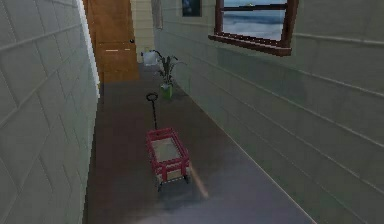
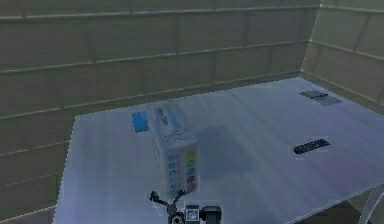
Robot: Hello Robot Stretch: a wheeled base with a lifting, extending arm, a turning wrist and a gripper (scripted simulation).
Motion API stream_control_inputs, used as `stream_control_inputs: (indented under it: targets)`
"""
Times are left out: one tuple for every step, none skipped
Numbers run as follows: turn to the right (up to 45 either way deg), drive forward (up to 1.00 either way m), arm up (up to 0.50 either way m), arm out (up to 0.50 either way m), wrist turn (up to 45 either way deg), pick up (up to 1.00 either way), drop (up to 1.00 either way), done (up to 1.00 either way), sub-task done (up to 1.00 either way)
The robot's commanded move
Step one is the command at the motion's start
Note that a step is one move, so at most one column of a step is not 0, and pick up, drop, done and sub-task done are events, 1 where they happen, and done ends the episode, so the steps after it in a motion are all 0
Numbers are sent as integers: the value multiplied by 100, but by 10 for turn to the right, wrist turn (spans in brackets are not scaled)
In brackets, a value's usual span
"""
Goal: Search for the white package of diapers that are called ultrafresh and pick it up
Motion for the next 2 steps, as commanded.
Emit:
stream_control_inputs:
  targets:
    - [0,0,10,0,0,0,0,0,0]
    - [0,0,0,0,0,0,0,100,0]
